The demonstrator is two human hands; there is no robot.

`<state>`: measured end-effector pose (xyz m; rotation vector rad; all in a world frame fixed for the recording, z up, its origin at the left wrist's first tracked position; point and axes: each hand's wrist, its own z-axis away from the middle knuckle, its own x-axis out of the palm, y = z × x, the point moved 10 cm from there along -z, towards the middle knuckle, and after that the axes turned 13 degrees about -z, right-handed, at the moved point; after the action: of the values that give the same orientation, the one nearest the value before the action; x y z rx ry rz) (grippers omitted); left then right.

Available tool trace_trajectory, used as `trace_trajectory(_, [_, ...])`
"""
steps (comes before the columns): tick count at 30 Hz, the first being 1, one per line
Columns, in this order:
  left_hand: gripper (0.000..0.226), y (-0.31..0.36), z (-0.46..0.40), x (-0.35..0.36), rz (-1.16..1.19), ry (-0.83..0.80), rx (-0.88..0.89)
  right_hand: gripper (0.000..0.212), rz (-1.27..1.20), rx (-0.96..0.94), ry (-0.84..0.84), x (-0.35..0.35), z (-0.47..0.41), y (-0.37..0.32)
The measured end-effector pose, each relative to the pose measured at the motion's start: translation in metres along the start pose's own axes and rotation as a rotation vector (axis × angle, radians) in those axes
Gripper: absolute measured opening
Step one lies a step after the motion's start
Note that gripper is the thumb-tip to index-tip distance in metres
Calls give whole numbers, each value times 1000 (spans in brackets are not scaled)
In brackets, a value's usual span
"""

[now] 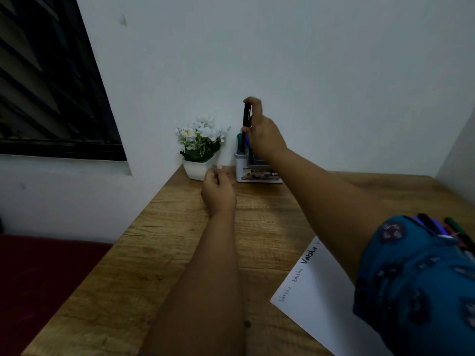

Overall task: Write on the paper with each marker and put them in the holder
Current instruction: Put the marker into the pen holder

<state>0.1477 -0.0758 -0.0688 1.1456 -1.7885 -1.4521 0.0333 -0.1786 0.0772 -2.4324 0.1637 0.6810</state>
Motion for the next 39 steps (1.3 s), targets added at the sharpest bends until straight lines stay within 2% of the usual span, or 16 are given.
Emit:
trace_trajectory(3, [40, 0, 0, 3, -19, -5, 15, 51, 199, 25, -75, 16, 5, 12])
trace_trajectory(6, [41, 0, 2, 7, -23, -29, 25, 41, 279, 110, -94, 21, 6, 26])
trace_trajectory(9, [40, 0, 3, 10, -26, -57, 26, 40, 402, 67, -115, 30, 0, 31])
trace_trajectory(12, [39, 2, 3, 12, -27, -77, 34, 47, 485, 62, -140, 34, -5, 35])
trace_trajectory(14, [39, 3, 4, 12, -28, -85, 37, 64, 520, 76, -181, 33, -4, 35])
trace_trajectory(16, [40, 3, 6, 13, -30, -96, 43, 77, 508, 104, -215, 27, -3, 35])
trace_trajectory(18, [40, 4, 7, 16, -37, -117, 55, 79, 466, 113, -212, 17, -1, 35])
trace_trajectory(24, [33, 27, 24, 26, -145, -192, 172, 46, 323, 75, -75, -43, 32, 27])
trace_trajectory(26, [28, 49, 44, 39, -196, -266, 289, 32, 288, 43, -60, -68, 57, 23])
trace_trajectory(29, [12, 79, 90, 69, -281, -459, 495, 16, 276, 48, -94, -108, 102, 23])
trace_trajectory(31, [17, 95, 121, 81, -320, -587, 596, 10, 267, 115, -171, -127, 131, 28])
trace_trajectory(35, [35, 107, 172, 83, -285, -758, 664, 15, 421, 397, -300, -181, 188, 52])
trace_trajectory(39, [14, 105, 182, 73, -260, -724, 616, 8, 542, 624, -179, -250, 234, 83])
